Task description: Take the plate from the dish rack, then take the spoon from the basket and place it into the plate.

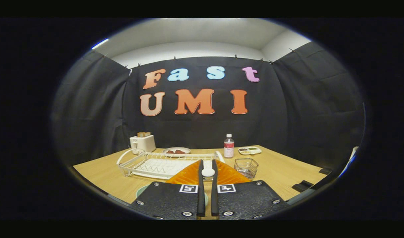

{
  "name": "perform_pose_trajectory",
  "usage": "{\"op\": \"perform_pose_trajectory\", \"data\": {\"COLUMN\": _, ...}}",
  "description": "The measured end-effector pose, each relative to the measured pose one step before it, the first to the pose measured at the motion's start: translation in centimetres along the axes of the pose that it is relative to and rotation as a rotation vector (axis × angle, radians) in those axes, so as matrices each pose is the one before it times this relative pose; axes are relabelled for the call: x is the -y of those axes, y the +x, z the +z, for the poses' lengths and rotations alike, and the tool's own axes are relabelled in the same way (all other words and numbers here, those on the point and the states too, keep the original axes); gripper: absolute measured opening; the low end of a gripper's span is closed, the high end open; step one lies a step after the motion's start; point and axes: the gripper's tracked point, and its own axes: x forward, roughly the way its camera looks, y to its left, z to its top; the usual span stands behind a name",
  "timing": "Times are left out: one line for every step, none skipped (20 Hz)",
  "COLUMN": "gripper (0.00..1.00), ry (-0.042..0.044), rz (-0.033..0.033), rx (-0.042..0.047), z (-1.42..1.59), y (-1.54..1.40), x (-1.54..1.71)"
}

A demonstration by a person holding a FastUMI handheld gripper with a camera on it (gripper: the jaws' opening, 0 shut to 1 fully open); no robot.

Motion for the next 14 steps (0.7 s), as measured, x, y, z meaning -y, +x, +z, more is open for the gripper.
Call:
{"op": "perform_pose_trajectory", "data": {"gripper": 0.07, "ry": 0.00873, "rz": 0.00680, "rx": -0.00697, "z": -0.492, "y": -0.055, "x": -0.455}}
{"op": "perform_pose_trajectory", "data": {"gripper": 0.07, "ry": 0.00758, "rz": 0.00880, "rx": -0.00796, "z": -0.398, "y": -0.067, "x": -0.522}}
{"op": "perform_pose_trajectory", "data": {"gripper": 0.07, "ry": 0.00417, "rz": 0.00830, "rx": -0.00909, "z": -0.596, "y": 0.066, "x": -0.483}}
{"op": "perform_pose_trajectory", "data": {"gripper": 0.07, "ry": 0.00052, "rz": 0.00731, "rx": -0.01072, "z": -0.607, "y": 0.204, "x": -0.461}}
{"op": "perform_pose_trajectory", "data": {"gripper": 0.07, "ry": -0.00277, "rz": 0.00627, "rx": -0.01122, "z": -0.571, "y": 0.251, "x": -0.413}}
{"op": "perform_pose_trajectory", "data": {"gripper": 0.07, "ry": -0.00237, "rz": 0.00565, "rx": -0.01144, "z": -0.597, "y": 0.181, "x": -0.415}}
{"op": "perform_pose_trajectory", "data": {"gripper": 0.07, "ry": -0.00141, "rz": 0.00754, "rx": -0.01110, "z": -0.549, "y": 0.287, "x": -0.488}}
{"op": "perform_pose_trajectory", "data": {"gripper": 0.07, "ry": -0.00052, "rz": 0.00924, "rx": -0.01166, "z": -0.595, "y": 0.244, "x": -0.467}}
{"op": "perform_pose_trajectory", "data": {"gripper": 0.07, "ry": 0.00109, "rz": 0.00821, "rx": -0.01183, "z": -0.606, "y": 0.285, "x": -0.477}}
{"op": "perform_pose_trajectory", "data": {"gripper": 0.07, "ry": -0.00087, "rz": 0.00898, "rx": -0.01343, "z": -0.646, "y": 0.154, "x": -0.434}}
{"op": "perform_pose_trajectory", "data": {"gripper": 0.07, "ry": -0.00183, "rz": 0.00743, "rx": -0.01287, "z": -0.604, "y": 0.228, "x": -0.385}}
{"op": "perform_pose_trajectory", "data": {"gripper": 0.07, "ry": -0.00261, "rz": 0.00856, "rx": -0.01367, "z": -0.627, "y": 0.157, "x": -0.353}}
{"op": "perform_pose_trajectory", "data": {"gripper": 0.07, "ry": -0.00153, "rz": 0.00741, "rx": -0.01420, "z": -0.562, "y": 0.103, "x": -0.372}}
{"op": "perform_pose_trajectory", "data": {"gripper": 0.07, "ry": -0.00042, "rz": 0.00678, "rx": -0.01942, "z": -0.779, "y": 0.168, "x": -0.223}}
